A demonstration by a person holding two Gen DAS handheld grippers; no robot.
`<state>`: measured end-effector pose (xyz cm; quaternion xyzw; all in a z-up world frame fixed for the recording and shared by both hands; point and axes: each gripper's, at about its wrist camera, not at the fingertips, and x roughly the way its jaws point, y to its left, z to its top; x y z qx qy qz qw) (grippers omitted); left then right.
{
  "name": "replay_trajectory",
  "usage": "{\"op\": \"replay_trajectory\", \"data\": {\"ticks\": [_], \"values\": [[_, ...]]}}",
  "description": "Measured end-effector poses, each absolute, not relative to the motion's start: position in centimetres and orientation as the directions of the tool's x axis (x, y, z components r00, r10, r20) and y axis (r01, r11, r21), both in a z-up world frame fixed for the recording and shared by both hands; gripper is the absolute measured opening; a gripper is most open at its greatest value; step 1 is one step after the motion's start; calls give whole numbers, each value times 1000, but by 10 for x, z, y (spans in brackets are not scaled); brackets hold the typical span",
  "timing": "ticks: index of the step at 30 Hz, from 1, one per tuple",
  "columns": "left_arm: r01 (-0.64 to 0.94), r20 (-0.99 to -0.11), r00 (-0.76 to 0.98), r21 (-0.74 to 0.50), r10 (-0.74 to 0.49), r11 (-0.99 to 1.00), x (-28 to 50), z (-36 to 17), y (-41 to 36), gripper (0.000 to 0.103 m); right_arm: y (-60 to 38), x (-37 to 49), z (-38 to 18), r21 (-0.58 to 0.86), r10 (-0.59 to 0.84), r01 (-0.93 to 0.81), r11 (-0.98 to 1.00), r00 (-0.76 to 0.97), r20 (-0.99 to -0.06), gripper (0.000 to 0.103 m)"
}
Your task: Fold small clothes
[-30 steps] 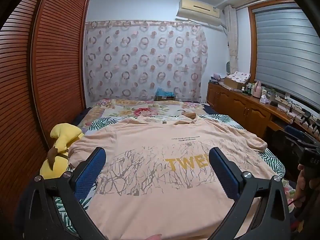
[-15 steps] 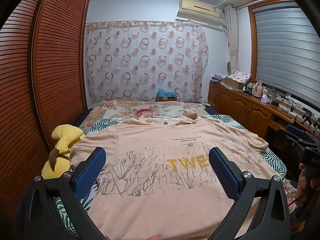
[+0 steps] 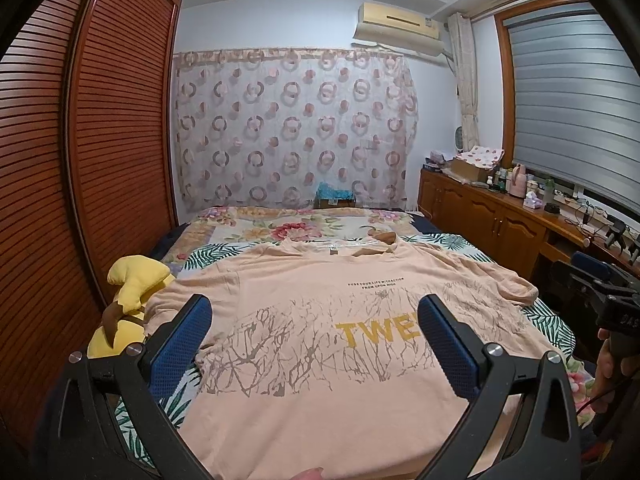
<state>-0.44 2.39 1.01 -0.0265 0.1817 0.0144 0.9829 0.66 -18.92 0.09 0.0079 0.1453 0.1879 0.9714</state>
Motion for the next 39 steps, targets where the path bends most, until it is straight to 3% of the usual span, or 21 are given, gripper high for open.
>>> {"op": "replay_trajectory", "data": {"ticks": [39], "values": [[-40, -343, 939, -26, 29, 999, -8, 11, 13, 103, -188, 8, -2, 68, 365, -361, 930, 888, -280, 103]]}}
